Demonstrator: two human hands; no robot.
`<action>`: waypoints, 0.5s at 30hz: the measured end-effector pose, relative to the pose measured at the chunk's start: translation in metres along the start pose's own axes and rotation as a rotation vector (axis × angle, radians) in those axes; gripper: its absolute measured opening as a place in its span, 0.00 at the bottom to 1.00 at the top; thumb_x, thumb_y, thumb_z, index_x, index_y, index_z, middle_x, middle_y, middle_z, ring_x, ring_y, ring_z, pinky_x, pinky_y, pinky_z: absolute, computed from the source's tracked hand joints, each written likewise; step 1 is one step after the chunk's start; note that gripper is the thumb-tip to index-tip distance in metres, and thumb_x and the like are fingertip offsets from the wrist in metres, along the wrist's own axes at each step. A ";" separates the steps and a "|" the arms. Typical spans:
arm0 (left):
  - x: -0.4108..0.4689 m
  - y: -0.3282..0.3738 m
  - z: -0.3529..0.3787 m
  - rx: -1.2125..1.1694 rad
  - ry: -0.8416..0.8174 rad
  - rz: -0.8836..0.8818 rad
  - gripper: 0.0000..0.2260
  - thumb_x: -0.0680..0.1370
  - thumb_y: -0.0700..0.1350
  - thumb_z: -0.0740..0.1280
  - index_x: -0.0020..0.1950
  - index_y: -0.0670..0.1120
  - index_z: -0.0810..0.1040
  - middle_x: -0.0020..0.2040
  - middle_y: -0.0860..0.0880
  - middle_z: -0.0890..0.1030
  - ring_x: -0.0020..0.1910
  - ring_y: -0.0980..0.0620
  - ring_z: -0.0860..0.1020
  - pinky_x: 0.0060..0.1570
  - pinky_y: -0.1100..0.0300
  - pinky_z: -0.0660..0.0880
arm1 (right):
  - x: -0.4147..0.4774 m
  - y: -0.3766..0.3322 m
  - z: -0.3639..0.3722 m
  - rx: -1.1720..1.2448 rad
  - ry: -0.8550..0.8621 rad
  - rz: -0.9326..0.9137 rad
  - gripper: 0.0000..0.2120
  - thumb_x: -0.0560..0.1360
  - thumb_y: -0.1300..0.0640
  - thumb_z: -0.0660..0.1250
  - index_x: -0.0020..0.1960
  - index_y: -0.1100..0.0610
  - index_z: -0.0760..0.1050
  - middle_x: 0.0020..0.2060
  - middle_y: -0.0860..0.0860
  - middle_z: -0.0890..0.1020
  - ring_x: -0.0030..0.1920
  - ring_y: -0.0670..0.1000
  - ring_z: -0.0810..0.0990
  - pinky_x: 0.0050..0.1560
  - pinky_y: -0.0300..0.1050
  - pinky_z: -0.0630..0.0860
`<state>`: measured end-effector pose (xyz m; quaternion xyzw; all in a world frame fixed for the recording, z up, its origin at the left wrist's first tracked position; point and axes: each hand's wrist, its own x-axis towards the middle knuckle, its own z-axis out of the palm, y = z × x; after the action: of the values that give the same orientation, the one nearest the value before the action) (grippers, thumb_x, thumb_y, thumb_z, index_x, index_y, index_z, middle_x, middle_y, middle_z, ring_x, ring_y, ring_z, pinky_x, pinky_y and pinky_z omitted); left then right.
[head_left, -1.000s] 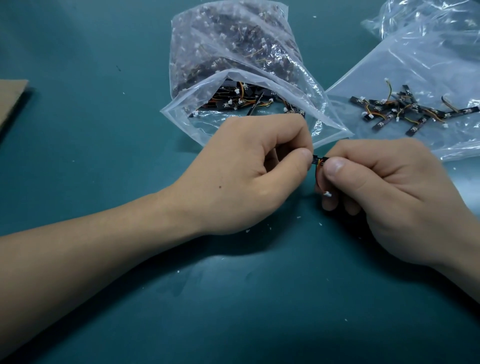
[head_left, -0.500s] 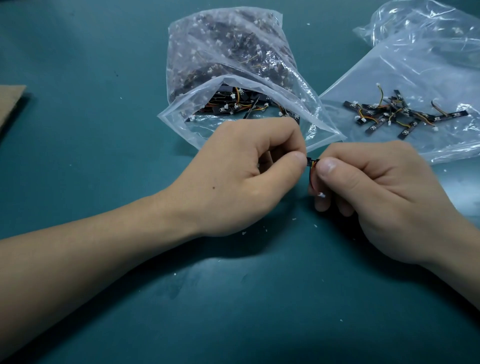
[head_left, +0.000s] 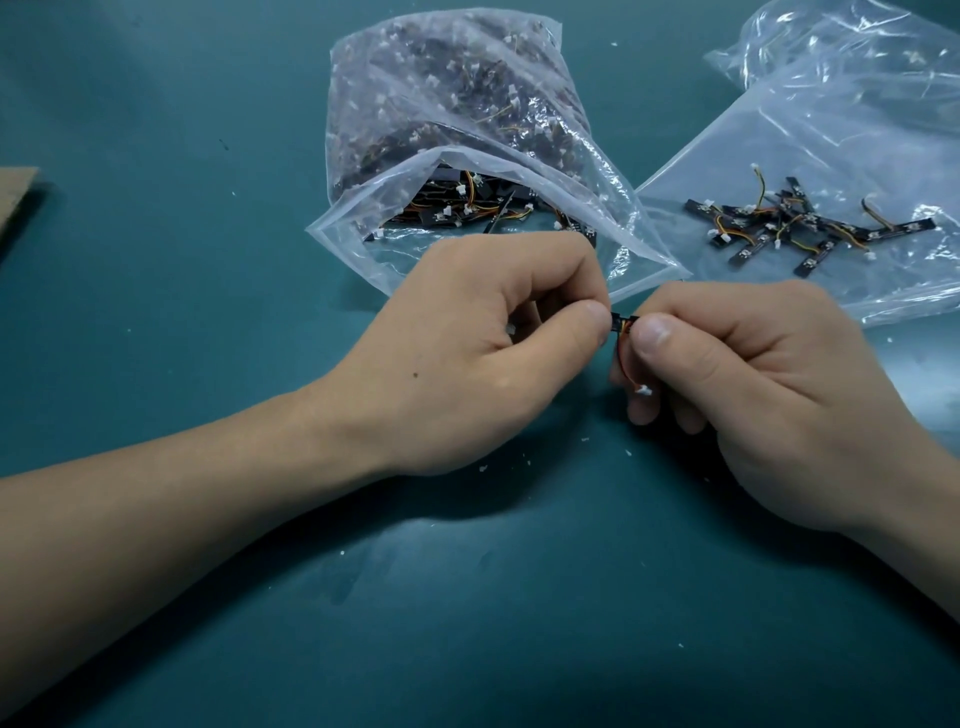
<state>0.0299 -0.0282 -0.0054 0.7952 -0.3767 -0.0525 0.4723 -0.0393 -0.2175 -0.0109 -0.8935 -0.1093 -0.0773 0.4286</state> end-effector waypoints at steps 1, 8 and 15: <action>0.000 0.000 0.000 -0.008 -0.002 -0.001 0.07 0.79 0.40 0.65 0.41 0.44 0.79 0.34 0.49 0.79 0.34 0.47 0.77 0.39 0.51 0.73 | 0.000 0.000 0.000 -0.001 -0.003 -0.001 0.16 0.81 0.49 0.58 0.38 0.50 0.77 0.31 0.44 0.81 0.33 0.45 0.79 0.35 0.30 0.68; 0.000 0.000 0.001 0.004 0.003 -0.007 0.06 0.78 0.40 0.66 0.41 0.44 0.79 0.34 0.50 0.79 0.33 0.49 0.77 0.39 0.52 0.73 | 0.000 -0.001 -0.001 -0.001 -0.016 -0.001 0.16 0.81 0.49 0.59 0.37 0.50 0.77 0.30 0.45 0.81 0.32 0.45 0.78 0.34 0.30 0.67; 0.000 0.001 -0.001 -0.023 -0.002 -0.003 0.07 0.79 0.41 0.66 0.42 0.44 0.79 0.34 0.50 0.79 0.34 0.49 0.77 0.39 0.54 0.74 | 0.000 -0.001 -0.001 0.015 -0.025 -0.005 0.17 0.81 0.49 0.57 0.38 0.49 0.78 0.31 0.43 0.81 0.32 0.46 0.78 0.34 0.31 0.68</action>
<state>0.0295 -0.0278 -0.0043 0.7901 -0.3754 -0.0582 0.4810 -0.0401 -0.2182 -0.0095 -0.8909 -0.1177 -0.0664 0.4336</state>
